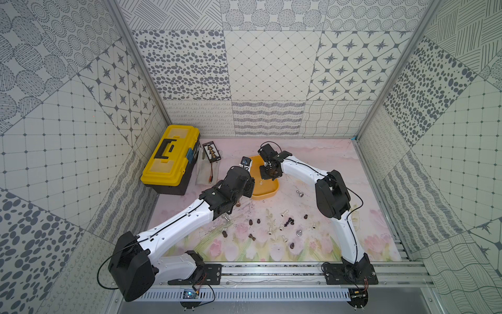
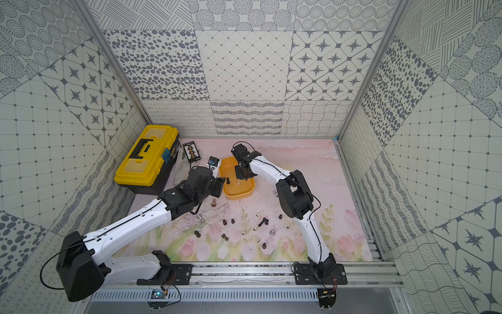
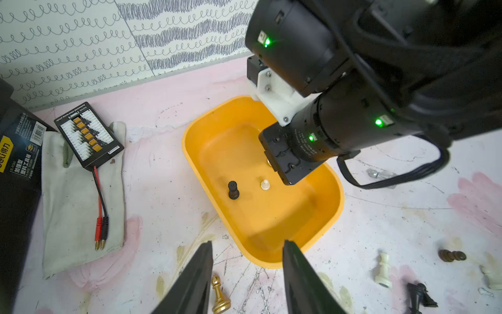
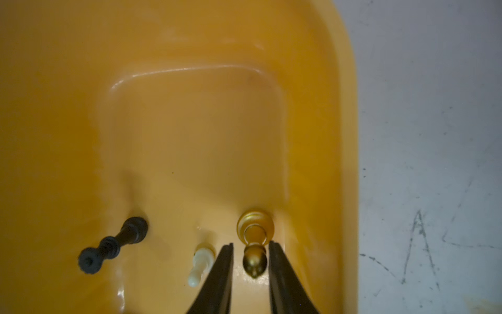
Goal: Put the chess pieces into the storage box
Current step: Place the chess piece in the storage box, then pick up the chess piece at the center of the board.
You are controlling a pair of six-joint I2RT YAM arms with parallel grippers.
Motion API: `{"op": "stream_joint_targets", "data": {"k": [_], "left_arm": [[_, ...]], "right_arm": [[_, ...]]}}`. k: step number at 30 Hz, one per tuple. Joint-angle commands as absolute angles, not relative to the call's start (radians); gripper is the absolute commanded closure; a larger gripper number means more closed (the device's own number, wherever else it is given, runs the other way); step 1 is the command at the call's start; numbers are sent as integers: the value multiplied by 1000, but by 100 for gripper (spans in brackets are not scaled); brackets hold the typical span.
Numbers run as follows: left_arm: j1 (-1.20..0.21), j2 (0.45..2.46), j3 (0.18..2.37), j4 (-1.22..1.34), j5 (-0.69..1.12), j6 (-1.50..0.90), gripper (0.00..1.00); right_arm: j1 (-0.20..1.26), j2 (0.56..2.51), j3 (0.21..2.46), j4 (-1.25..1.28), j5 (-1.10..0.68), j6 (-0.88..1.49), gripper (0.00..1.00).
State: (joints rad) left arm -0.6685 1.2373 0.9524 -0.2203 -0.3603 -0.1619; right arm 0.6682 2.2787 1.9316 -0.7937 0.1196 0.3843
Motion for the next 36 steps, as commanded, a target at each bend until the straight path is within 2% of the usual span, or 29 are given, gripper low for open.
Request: {"op": "stream_joint_targets", "data": {"k": [1, 9, 17, 25, 31, 36], "left_arm": [[-664, 1241, 952, -152, -331, -184, 53], [-663, 1252, 979, -179, -285, -200, 52], [-723, 1271, 1008, -231, -244, -142, 52], [-907, 1397, 1134, -324, -180, -131, 52], [-1054, 1532, 1166, -333, -134, -74, 52], [-1111, 1645, 1189, -293, -74, -77, 52]], "right_arm": [[673, 2270, 1954, -806, 136, 400, 59], [674, 2110, 1896, -802, 68, 442, 57], [630, 1699, 1559, -635, 24, 543, 57], [402, 1209, 1094, -636, 28, 532, 56], [241, 995, 875, -678, 4, 497, 56], [225, 870, 789, -626, -26, 527, 56]]}}
